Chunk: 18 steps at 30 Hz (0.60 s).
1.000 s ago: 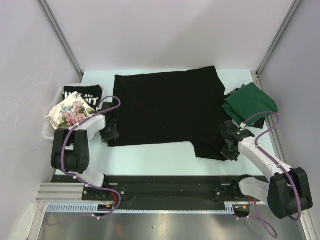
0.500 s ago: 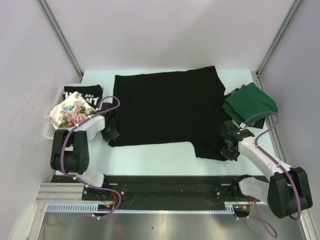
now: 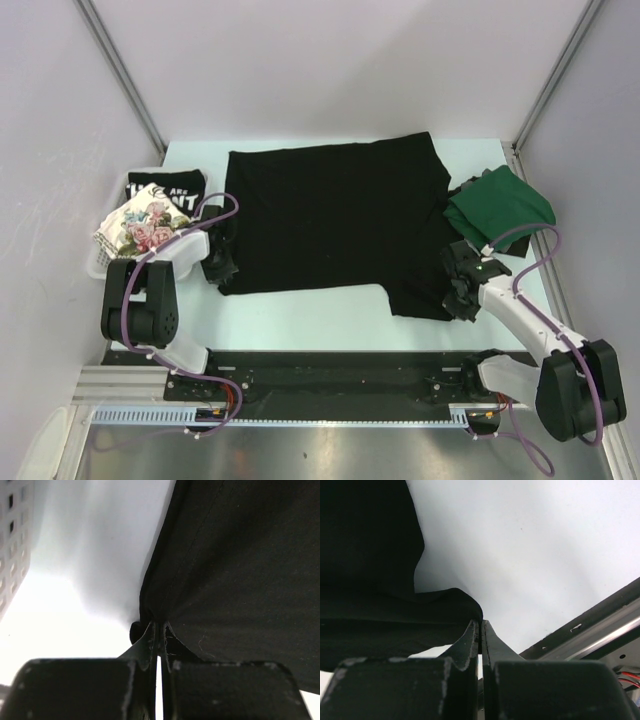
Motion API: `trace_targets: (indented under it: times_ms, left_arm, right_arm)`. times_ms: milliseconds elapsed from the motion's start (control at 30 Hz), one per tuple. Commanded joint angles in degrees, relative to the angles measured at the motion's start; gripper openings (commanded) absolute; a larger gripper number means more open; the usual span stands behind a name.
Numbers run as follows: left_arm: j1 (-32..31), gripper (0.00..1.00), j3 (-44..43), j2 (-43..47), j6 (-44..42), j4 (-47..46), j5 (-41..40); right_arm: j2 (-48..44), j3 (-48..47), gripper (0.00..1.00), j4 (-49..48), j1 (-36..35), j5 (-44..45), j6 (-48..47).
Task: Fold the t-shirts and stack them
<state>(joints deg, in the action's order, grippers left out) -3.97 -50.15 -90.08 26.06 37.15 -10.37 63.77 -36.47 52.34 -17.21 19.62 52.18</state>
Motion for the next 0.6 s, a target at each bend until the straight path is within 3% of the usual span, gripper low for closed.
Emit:
trace_targets:
  times_ms: [0, 567]
  left_arm:
    - [0.7, 0.0, -3.1, 3.2, -0.4, 5.3, -2.0]
    - [0.7, 0.0, -12.2, 6.5, -1.9, 9.2, -3.2]
  right_arm:
    - [-4.0, -2.1, 0.0, 0.7, 1.7, 0.1, -0.6]
    - [1.9, -11.6, 0.0, -3.5, 5.0, 3.8, -6.9]
